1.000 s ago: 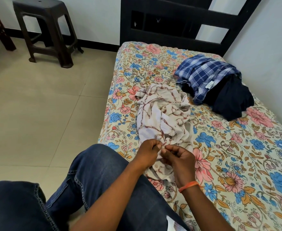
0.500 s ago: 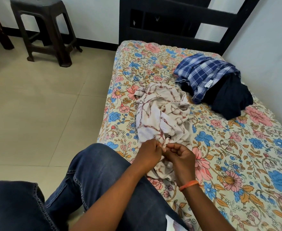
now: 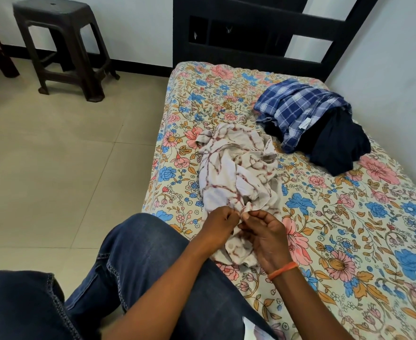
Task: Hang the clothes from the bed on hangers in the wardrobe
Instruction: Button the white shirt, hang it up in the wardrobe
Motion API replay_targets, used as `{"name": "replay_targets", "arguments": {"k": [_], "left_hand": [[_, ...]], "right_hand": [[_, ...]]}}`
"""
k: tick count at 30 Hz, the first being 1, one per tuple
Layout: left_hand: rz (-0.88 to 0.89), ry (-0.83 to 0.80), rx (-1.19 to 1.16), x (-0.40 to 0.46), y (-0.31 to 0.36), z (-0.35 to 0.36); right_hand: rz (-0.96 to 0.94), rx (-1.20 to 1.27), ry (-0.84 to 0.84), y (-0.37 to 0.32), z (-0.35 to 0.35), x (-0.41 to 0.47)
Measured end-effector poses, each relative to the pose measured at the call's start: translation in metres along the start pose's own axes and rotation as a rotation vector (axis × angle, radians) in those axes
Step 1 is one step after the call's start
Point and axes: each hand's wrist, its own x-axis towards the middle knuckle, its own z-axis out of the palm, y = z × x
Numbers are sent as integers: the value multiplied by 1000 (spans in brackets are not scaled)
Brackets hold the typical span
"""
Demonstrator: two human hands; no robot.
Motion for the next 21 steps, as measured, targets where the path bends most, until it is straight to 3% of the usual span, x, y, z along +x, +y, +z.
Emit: {"name": "replay_targets", "arguments": {"k": [13,17,21], "left_hand": [[-173,-130,-547,-8,11,-9],[-199,-163,-595,-8,10,-11],[-171,-120,-481,-8,12,-8]], "right_hand": [[143,223,-113,-1,5,3],[73,102,-103,-5,1,3],[-73,-77,-50,-10,0,0]]}}
